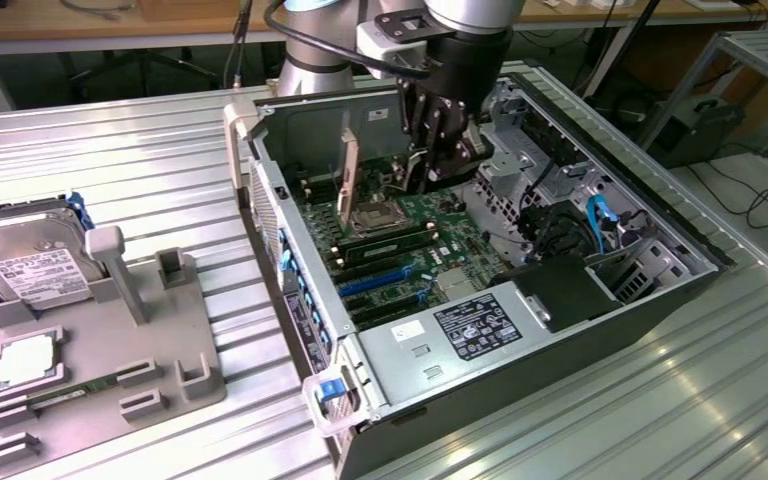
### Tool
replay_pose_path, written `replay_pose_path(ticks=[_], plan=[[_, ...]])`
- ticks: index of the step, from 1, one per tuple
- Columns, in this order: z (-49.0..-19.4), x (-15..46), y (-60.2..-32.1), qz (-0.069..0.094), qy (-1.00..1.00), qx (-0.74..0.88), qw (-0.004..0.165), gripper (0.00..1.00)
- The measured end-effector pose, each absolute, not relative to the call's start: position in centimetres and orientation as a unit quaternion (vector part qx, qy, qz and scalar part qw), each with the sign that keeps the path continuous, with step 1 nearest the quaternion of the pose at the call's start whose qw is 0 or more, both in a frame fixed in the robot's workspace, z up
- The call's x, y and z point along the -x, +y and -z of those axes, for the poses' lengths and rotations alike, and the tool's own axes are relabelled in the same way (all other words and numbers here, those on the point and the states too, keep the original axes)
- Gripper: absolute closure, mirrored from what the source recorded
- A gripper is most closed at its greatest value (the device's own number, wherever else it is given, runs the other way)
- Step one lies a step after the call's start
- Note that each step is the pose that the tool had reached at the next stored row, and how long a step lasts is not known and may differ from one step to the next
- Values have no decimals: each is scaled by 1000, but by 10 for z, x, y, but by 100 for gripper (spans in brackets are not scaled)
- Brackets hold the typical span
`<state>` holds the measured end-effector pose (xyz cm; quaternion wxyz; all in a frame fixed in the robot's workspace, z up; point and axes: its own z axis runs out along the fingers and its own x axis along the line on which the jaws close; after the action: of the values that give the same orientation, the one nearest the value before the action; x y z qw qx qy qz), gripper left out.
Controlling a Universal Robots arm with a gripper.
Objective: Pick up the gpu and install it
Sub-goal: 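Insert the gpu into the slot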
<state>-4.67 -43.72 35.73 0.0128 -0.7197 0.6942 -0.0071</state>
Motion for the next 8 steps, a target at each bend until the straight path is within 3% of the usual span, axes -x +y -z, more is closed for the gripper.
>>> replay_pose_path(ticks=[8], plan=[[-351, 47, -437, 7, 694, 720, 12, 72]])
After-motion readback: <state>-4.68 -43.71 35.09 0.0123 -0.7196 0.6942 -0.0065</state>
